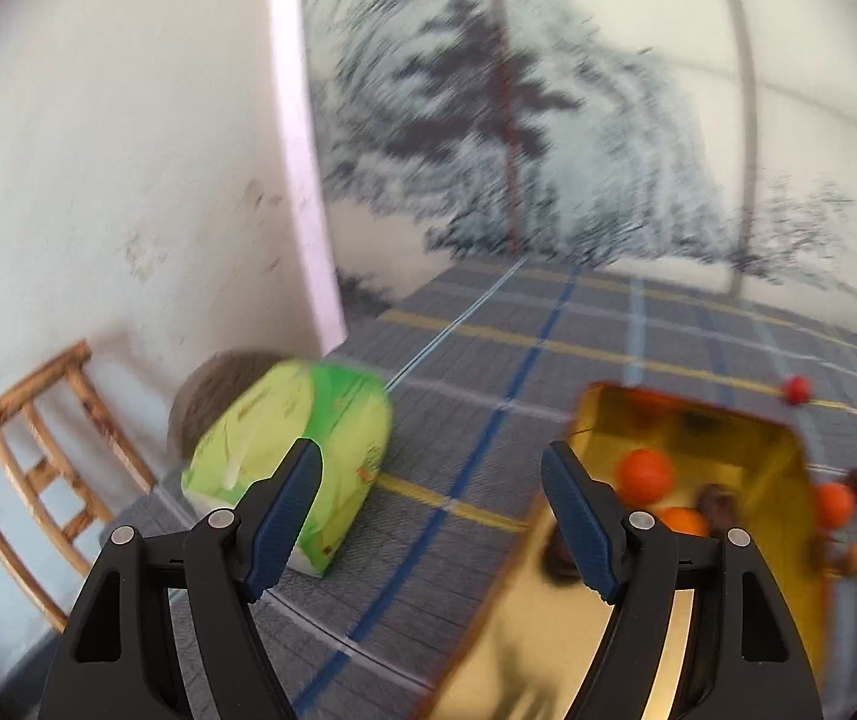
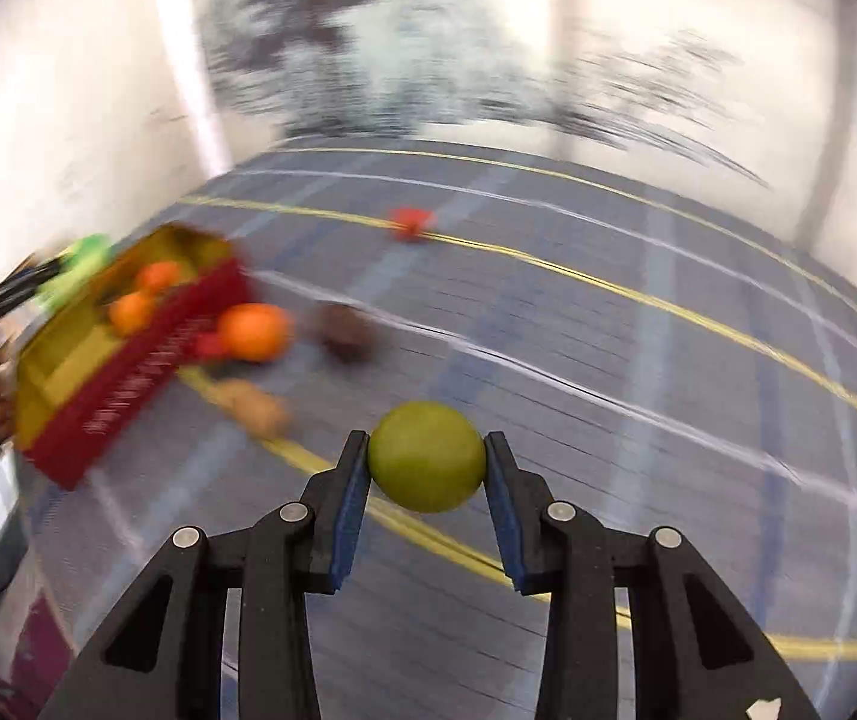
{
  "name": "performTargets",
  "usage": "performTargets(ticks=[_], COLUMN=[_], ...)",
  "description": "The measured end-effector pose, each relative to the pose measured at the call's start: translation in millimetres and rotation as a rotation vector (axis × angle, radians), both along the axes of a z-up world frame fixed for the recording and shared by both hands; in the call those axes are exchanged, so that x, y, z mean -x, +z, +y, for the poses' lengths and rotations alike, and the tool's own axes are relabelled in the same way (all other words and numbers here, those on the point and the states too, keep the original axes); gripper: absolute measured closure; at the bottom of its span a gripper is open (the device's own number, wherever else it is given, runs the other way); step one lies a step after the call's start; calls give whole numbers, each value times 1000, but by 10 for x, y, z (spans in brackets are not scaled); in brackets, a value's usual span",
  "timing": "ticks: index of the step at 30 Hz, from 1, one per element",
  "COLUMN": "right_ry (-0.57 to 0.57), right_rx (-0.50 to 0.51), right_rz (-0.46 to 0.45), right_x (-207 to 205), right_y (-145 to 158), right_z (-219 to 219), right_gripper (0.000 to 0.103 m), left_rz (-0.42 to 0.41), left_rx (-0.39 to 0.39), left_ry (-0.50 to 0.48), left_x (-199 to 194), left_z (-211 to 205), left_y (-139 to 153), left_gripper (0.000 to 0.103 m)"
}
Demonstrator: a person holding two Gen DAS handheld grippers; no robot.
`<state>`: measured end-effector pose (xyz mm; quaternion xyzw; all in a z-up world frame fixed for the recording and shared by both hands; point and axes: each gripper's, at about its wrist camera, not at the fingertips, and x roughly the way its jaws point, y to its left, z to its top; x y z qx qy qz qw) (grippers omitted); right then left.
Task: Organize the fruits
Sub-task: 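Reach the right gripper to the green lime and grasp it, then grasp a red tomato with the left gripper while the right holds the lime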
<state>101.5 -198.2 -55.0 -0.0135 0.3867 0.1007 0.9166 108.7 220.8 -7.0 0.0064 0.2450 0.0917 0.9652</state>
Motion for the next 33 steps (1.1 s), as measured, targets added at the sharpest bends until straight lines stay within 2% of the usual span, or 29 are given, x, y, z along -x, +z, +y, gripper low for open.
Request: performTargets(ticks=[4,7,10,12,14,16,18,19,24,27,29,33], right_ry=[-153,-219,-236,-230,-219,-211,-204,-199,-179,-171,-164,-150], right_rx=[34,12,-10,-17,-40,-63,-83,-92,-132,-145,-149,-160], right_rz=[8,17,30,31,23,24,28,28,27,32,34,45], right_x=[82,135,166,178,206,188,185,191,181,179,170,154], right_y=[-136,-222,-301,-337,-332,-330,-337,-343,-342,-346,-348,-361], right_z=[-570,-790,-867,-883,-929,-939,-959,-961,-982,-987,-988,-980], right_gripper=[68,68,68,68,68,68,68,68,68,68,68,68], left_rz=[10,62,136,170,238,299,354,385,452,500,536,624], left_rx=[-42,-66,-115,-172,-223,-255,-302,-325,-335,-284,-229,-118], left_ry=[-190,-370,-543,-628,-717,-782,-812,-824,-824,-807,-754,-658], left_x=[173,213,183,144,27,-98,-194,-256,-678,-1108,-1486,-2160], left_z=[-425,-799,-1192,-1479,-1747,-1916,-2059,-2135,-2372,-2535,-2633,-2791], left_y=[231,334,368,362,307,235,167,139,140,163,140,-77], left_gripper=[16,15,15,15,16,23,34,36,36,36,36,36])
